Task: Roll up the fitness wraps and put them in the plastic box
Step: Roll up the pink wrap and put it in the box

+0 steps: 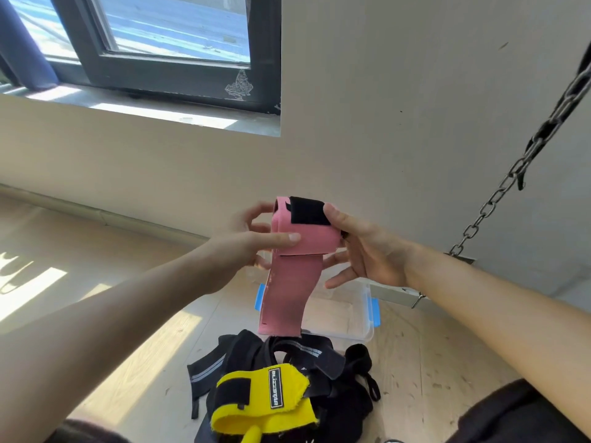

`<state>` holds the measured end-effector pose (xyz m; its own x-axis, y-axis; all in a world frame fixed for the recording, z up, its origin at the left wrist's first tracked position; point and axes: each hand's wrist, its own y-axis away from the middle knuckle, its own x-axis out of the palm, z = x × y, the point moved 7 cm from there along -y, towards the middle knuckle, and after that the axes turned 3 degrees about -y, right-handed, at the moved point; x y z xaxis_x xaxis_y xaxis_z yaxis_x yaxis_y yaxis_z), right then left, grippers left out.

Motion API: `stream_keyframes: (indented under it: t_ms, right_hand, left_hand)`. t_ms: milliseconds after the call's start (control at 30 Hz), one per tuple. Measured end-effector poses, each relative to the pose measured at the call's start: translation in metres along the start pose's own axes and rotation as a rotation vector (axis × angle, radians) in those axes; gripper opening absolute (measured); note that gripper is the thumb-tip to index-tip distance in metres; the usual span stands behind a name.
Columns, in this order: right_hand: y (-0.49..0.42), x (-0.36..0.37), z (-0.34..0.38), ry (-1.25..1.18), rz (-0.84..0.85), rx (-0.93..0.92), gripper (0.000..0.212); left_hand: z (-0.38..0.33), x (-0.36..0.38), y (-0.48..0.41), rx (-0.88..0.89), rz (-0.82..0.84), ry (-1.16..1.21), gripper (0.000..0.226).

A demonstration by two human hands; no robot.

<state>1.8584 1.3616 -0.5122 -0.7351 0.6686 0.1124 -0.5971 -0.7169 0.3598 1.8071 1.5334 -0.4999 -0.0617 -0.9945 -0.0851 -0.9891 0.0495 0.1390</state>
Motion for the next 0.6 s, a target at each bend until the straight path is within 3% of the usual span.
stream_keyframes:
  t_ms: [100,300,433,600]
  right_hand:
    - [0.0,0.0,0.0,0.015,-0.02,-0.004,0.062]
    - [0.0,0.001,0.011,0.003,-0.026,-0.126,0.042]
    - [0.001,0.0,0.014,-0.026,-0.034,-0.186,0.048]
    - [0.002,-0.001,0.016,0.027,-0.053,-0.272,0.063]
  left_hand:
    - [0.0,0.0,0.0,0.029,0.005,-0.003,0.069]
    - [0.001,0.001,0.002,-0.01,0.113,-0.087,0.068]
    - [0.01,0.01,0.008,-0.101,0.224,-0.108,0.051]
    - [0.009,0.011,0.003,-0.116,0.174,-0.06,0.052]
